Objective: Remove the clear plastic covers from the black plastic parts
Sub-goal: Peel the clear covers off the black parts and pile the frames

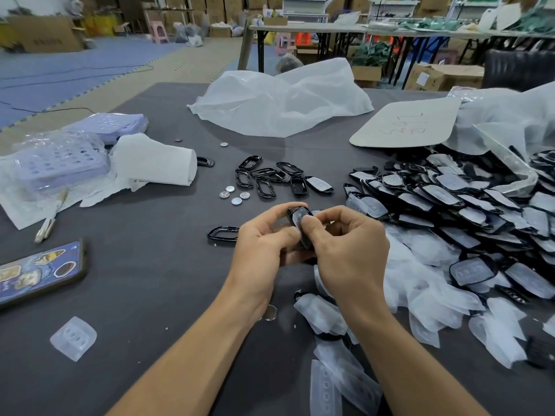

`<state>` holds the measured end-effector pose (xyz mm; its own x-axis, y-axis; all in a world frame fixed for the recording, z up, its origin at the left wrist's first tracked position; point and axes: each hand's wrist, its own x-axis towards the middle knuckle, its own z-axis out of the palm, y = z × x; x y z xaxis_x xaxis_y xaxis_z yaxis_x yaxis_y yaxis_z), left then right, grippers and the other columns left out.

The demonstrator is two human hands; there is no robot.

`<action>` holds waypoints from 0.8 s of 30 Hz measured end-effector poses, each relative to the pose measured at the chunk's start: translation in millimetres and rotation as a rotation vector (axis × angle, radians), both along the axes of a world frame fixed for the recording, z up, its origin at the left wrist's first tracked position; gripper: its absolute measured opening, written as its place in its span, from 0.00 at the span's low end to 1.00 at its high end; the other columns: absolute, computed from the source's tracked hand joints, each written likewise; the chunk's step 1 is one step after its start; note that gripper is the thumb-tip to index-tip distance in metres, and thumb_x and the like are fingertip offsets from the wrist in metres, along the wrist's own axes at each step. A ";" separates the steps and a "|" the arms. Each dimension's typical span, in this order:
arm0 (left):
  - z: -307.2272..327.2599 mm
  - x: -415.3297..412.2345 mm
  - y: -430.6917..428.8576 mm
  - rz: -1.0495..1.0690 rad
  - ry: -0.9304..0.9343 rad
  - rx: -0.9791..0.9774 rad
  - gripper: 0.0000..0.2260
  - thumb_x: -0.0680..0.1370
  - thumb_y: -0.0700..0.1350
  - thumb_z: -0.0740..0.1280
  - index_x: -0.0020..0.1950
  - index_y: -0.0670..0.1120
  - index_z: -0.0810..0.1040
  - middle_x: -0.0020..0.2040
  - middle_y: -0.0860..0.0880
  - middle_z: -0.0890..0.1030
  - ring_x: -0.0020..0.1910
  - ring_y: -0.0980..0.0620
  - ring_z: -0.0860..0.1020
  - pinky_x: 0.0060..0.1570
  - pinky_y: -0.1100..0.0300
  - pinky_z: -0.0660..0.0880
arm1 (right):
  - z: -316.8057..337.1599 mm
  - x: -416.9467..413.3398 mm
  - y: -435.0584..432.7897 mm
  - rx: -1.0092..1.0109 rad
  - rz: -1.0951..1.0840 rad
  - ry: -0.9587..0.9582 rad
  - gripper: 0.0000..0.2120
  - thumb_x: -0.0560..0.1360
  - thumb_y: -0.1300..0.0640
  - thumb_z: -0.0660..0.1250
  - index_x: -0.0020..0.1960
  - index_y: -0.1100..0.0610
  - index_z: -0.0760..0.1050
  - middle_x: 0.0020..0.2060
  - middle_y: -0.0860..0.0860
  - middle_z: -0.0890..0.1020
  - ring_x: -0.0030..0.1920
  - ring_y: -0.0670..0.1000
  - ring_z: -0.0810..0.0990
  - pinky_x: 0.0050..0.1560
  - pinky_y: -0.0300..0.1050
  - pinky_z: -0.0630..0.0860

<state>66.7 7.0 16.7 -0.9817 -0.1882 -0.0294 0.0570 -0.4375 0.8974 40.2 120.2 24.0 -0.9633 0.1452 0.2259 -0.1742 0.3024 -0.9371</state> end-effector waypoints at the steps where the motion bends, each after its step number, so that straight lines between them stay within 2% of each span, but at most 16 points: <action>1: 0.5 0.2 0.1 0.009 -0.004 0.001 0.17 0.78 0.26 0.61 0.53 0.43 0.85 0.38 0.42 0.85 0.35 0.49 0.85 0.37 0.59 0.82 | 0.3 0.0 -0.1 0.010 0.011 -0.003 0.09 0.71 0.51 0.79 0.35 0.50 0.82 0.27 0.44 0.83 0.29 0.44 0.82 0.35 0.40 0.79; 2: 1.1 0.2 0.2 0.022 -0.011 0.004 0.17 0.78 0.26 0.61 0.53 0.42 0.84 0.37 0.42 0.84 0.33 0.49 0.84 0.35 0.59 0.82 | 1.6 0.1 -0.2 -0.012 0.041 -0.018 0.09 0.71 0.52 0.79 0.36 0.51 0.83 0.28 0.46 0.83 0.30 0.47 0.83 0.36 0.44 0.80; 4: 1.5 -0.5 -0.3 0.050 -0.034 0.010 0.16 0.78 0.25 0.61 0.53 0.41 0.84 0.38 0.41 0.83 0.34 0.49 0.83 0.37 0.57 0.83 | 4.6 -0.8 1.1 -0.204 0.141 -0.088 0.08 0.72 0.57 0.79 0.36 0.56 0.83 0.28 0.50 0.84 0.29 0.51 0.82 0.33 0.46 0.81; 7: 1.5 -1.6 -2.2 0.070 -0.073 0.023 0.16 0.78 0.26 0.60 0.54 0.40 0.83 0.42 0.37 0.83 0.35 0.47 0.84 0.37 0.54 0.83 | 8.9 -5.1 5.6 -0.430 0.171 -0.189 0.09 0.74 0.61 0.76 0.35 0.57 0.81 0.24 0.47 0.76 0.24 0.45 0.71 0.27 0.35 0.71; 10: 1.9 -2.3 -1.9 0.081 -0.107 0.038 0.14 0.79 0.27 0.61 0.57 0.38 0.81 0.44 0.38 0.85 0.36 0.47 0.85 0.38 0.54 0.84 | 9.9 -10.7 12.4 -0.480 0.086 -0.176 0.13 0.76 0.60 0.74 0.33 0.53 0.79 0.25 0.45 0.72 0.26 0.44 0.68 0.30 0.35 0.69; 12: 1.5 -2.7 -1.2 0.094 -0.123 0.019 0.14 0.80 0.27 0.62 0.58 0.39 0.81 0.44 0.38 0.84 0.34 0.49 0.84 0.37 0.54 0.84 | 8.2 -11.3 17.6 -0.317 -0.007 -0.014 0.12 0.75 0.55 0.75 0.34 0.51 0.79 0.26 0.43 0.76 0.29 0.44 0.71 0.33 0.38 0.71; 14: 1.3 -2.8 0.4 0.087 -0.127 0.009 0.13 0.80 0.27 0.62 0.58 0.39 0.82 0.44 0.38 0.85 0.34 0.49 0.84 0.36 0.56 0.83 | 4.2 -8.4 19.0 0.014 -0.090 0.255 0.10 0.74 0.50 0.75 0.36 0.50 0.79 0.29 0.43 0.78 0.34 0.46 0.75 0.39 0.43 0.73; 16: 3.0 -1.7 2.3 0.053 -0.121 0.034 0.13 0.80 0.27 0.62 0.57 0.39 0.82 0.45 0.39 0.86 0.37 0.48 0.85 0.36 0.57 0.83 | 1.7 -2.0 12.9 0.296 -0.086 0.462 0.09 0.74 0.49 0.75 0.38 0.49 0.80 0.31 0.42 0.78 0.39 0.50 0.75 0.45 0.47 0.72; 17: 4.2 -0.9 2.8 0.034 -0.118 0.064 0.13 0.80 0.27 0.63 0.57 0.39 0.82 0.45 0.38 0.87 0.38 0.48 0.86 0.36 0.58 0.83 | -1.0 0.4 8.4 0.384 -0.047 0.504 0.08 0.73 0.49 0.75 0.38 0.49 0.81 0.32 0.43 0.78 0.40 0.51 0.75 0.48 0.49 0.72; 19: 6.7 1.0 1.4 0.007 -0.109 0.128 0.12 0.79 0.27 0.64 0.55 0.38 0.82 0.45 0.39 0.87 0.39 0.48 0.87 0.36 0.59 0.82 | -4.6 2.4 2.5 0.423 0.057 0.455 0.07 0.73 0.49 0.74 0.39 0.50 0.83 0.34 0.43 0.80 0.41 0.50 0.74 0.49 0.49 0.73; 21: 8.4 1.6 -2.0 0.000 -0.105 0.139 0.12 0.78 0.26 0.62 0.53 0.37 0.83 0.44 0.40 0.87 0.38 0.48 0.87 0.37 0.59 0.83 | -5.0 -0.8 3.5 0.342 0.151 0.333 0.08 0.75 0.48 0.73 0.39 0.49 0.85 0.34 0.43 0.79 0.41 0.47 0.74 0.47 0.46 0.73; 24: 9.9 1.5 -3.1 0.009 -0.122 0.103 0.13 0.79 0.27 0.62 0.49 0.39 0.84 0.38 0.43 0.85 0.31 0.53 0.84 0.35 0.60 0.82 | -4.2 -4.3 6.6 0.308 0.204 0.224 0.07 0.76 0.52 0.73 0.39 0.48 0.85 0.33 0.43 0.80 0.39 0.46 0.76 0.45 0.48 0.74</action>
